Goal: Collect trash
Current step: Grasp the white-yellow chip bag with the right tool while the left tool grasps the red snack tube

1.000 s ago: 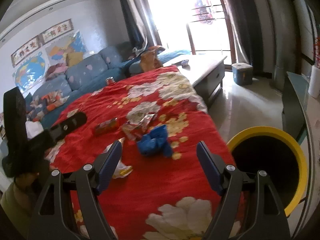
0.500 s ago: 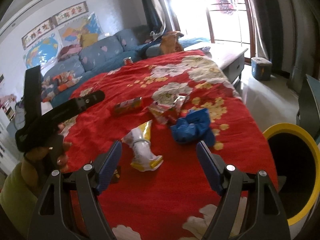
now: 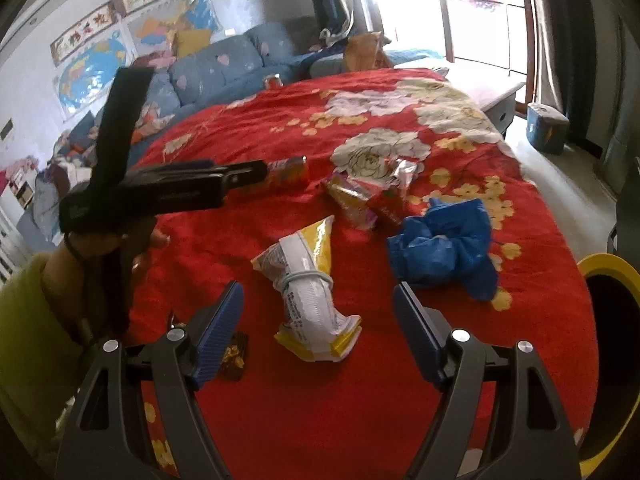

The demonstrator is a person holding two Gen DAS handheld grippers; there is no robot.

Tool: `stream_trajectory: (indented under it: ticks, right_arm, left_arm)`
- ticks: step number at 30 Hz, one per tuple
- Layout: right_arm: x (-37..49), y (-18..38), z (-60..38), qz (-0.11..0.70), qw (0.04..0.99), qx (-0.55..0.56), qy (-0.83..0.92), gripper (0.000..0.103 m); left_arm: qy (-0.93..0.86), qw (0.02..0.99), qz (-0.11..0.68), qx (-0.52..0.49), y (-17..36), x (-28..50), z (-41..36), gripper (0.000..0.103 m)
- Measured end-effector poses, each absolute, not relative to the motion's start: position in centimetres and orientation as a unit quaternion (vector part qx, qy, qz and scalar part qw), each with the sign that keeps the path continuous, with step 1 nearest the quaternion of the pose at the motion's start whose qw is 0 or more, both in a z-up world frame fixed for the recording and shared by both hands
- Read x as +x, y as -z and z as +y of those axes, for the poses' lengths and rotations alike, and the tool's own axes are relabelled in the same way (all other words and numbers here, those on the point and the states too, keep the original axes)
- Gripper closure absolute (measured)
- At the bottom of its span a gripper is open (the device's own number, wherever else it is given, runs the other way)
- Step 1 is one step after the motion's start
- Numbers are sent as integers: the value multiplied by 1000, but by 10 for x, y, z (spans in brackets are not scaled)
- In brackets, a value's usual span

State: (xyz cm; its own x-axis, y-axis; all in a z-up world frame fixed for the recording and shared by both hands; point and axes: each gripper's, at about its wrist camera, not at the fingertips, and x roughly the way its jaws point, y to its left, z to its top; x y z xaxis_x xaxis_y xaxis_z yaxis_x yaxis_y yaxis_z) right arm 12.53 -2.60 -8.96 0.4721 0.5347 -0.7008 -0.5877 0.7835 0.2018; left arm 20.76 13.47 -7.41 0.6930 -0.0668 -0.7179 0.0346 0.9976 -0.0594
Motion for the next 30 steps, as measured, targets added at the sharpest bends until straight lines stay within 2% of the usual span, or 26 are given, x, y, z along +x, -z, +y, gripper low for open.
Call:
stream_trajectory:
  ticks: [7, 9, 11, 14, 16, 17, 20, 21, 23, 26, 30]
  right_arm:
    - [136, 103, -13, 415, 845, -46, -335, 41]
    - [139, 108, -11, 422, 841, -45, -337, 51]
    - [141, 117, -10, 434, 835, -40, -337, 56]
    - [138, 118, -11, 429, 837, -41, -339, 60]
    - [136, 118, -11, 428, 837, -43, -340, 64]
    - [136, 118, -11, 428, 837, -41, -339, 70]
    - [135, 118, -15, 430, 837, -30, -338, 72]
    - [135, 118, -16, 429, 837, -28, -338, 72]
    - [134, 118, -17, 429, 837, -25, -338, 73]
    - [132, 118, -19, 427, 839, -21, -337, 73]
    - [128, 117, -23, 425, 841, -14, -335, 74]
  left_arm:
    - [42, 910, 413, 4, 85, 231, 136, 11]
    - [54, 905, 421, 0, 89, 236, 138, 11]
    - [59, 902, 427, -4, 93, 239, 140, 12]
    - [64, 898, 435, 5, 98, 241, 138, 22]
    - [65, 896, 439, 12, 101, 241, 135, 31]
    - [64, 896, 439, 15, 102, 240, 134, 34]
    - [63, 895, 441, 23, 103, 237, 131, 45]
    - [64, 895, 440, 24, 103, 235, 129, 46]
    - [67, 895, 440, 29, 103, 232, 126, 56]
    - [70, 895, 440, 36, 104, 227, 120, 65]
    - [68, 896, 437, 37, 103, 220, 114, 71]
